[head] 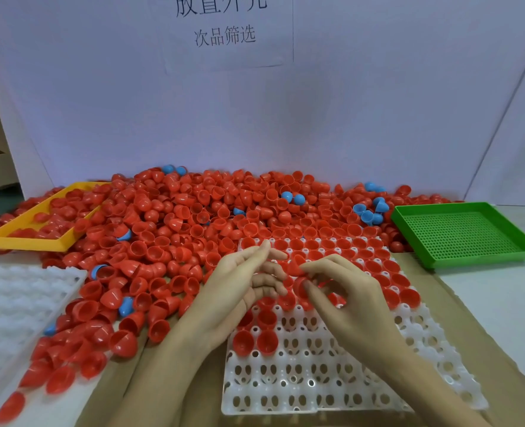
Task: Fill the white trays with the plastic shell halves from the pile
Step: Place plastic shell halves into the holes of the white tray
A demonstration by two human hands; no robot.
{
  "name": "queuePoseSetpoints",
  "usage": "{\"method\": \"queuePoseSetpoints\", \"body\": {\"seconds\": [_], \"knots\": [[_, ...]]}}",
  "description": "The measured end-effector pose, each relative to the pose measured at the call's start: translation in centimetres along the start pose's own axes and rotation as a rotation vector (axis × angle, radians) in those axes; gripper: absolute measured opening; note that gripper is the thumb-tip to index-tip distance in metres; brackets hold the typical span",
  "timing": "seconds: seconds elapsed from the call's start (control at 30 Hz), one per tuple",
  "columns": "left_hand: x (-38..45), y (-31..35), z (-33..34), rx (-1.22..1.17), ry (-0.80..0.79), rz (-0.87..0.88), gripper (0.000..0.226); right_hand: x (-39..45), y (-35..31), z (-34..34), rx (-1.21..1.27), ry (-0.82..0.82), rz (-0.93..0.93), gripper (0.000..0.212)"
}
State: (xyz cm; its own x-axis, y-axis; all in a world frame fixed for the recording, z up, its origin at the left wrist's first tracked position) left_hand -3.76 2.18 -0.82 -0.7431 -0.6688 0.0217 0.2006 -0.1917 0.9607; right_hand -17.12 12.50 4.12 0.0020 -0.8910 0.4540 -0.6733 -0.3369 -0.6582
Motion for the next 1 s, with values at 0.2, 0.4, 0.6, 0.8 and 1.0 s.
{"method": "queuePoseSetpoints", "body": {"seconds": [0.2,0.4,0.6,0.8,1.0], "knots": [[-0.7,1.5,-4.6,-0.051,0.249,0.107,0.031,-0.3,1.2,2.8,0.007,-0.302,0.132,0.015],[-1.8,2.1,-7.9,0.189,0.5,0.13,0.029,-0.8,1.2,3.9,-0.063,-0.457,0.151,0.008],[-1.6,4.6,-6.2,0.933,0.549,0.281,0.01,-0.9,1.2,3.9,-0.064,-0.488,0.16,0.011],[1.3,1.1,-4.0,1.293,0.229,0.104,0.053,-0.9,0.9,3.9,-0.07,-0.492,0.154,0.011],[1.4,0.1,-4.6,1.357,0.231,0.056,0.056,-0.9,0.6,4.0,-0.083,-0.492,0.124,0.006]]}}
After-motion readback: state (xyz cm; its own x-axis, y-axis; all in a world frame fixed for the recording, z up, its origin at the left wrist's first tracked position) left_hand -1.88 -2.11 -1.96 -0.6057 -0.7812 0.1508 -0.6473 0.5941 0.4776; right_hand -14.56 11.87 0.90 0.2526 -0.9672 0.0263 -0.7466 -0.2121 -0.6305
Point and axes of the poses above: each hand's wrist, its own x-axis towards the middle knuckle, its own z-axis out of the palm, y = z × x, the point moved 10 cm from there along x, towards the middle knuckle, and after that the axes turned 12 degrees about -y, right-handed, at the moved point
